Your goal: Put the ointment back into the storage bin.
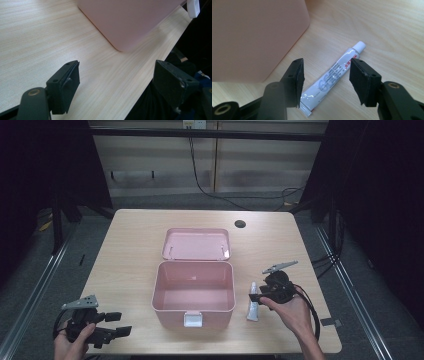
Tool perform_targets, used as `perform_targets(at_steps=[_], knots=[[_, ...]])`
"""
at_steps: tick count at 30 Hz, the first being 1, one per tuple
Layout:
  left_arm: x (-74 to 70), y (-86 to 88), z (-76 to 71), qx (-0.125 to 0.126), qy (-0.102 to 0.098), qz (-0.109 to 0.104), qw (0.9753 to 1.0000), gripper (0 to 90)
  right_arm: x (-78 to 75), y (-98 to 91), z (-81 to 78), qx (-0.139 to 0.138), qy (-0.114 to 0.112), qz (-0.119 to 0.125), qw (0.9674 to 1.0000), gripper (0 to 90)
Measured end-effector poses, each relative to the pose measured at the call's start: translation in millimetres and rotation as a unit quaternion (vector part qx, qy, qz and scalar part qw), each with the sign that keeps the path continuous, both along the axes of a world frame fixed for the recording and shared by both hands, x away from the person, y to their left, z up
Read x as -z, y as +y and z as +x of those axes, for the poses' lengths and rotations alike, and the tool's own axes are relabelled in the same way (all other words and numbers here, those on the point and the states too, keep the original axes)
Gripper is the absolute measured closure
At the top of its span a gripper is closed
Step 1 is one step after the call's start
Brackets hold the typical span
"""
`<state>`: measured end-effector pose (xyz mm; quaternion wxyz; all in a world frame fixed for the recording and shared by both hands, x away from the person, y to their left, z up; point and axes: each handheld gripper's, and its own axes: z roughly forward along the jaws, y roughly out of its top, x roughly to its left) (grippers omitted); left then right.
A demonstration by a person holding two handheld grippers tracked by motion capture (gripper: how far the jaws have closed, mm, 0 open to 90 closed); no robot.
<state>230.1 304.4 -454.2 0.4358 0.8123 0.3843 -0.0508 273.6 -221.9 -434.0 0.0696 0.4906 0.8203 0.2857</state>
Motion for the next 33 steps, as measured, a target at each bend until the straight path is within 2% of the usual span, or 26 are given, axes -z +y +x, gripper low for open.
perform_targets(at_steps=[1,4,8,14,19,23,27,31,33], knots=[[0.0,0.0,0.0,0.0,0.0,0.0,1.0,21.5,0.0,0.0,0.0,0.0,0.0,0.0,1.0,45.7],[0.2,0.2,0.1,0.0,0.0,0.0,1.0,21.5,3.1,3.3,7.2,0.0,0.028,-0.007,0.9996,45.8],[0.8,0.9,0.7,-0.001,0.002,0.0,1.0,21.5,5.5,3.9,12.5,0.002,0.034,-0.018,0.9993,45.6],[0.5,0.5,0.1,-0.001,0.001,0.002,1.0,21.5,6.5,8.6,22.6,0.01,0.064,-0.03,0.9974,44.9],[0.7,0.3,0.4,0.002,0.002,0.001,1.0,21.4,9.6,10.0,27.7,0.023,0.08,-0.04,0.9957,46.0],[0.9,0.2,0.2,0.002,0.001,0.004,1.0,21.5,14.7,11.7,30.0,0.025,0.089,-0.054,0.9943,47.5],[1.1,0.4,0.2,0.0,0.002,0.003,1.0,21.4,18.1,13.0,30.8,0.023,0.09,-0.051,0.9944,49.5],[1.0,0.2,0.0,0.0,0.001,0.004,1.0,21.5,21.4,16.5,31.2,0.03,0.103,-0.07,0.9917,52.0],[1.0,0.2,-0.1,0.0,0.001,0.004,1.0,21.5,22.4,16.3,31.4,0.028,0.104,-0.069,0.9917,52.6]])
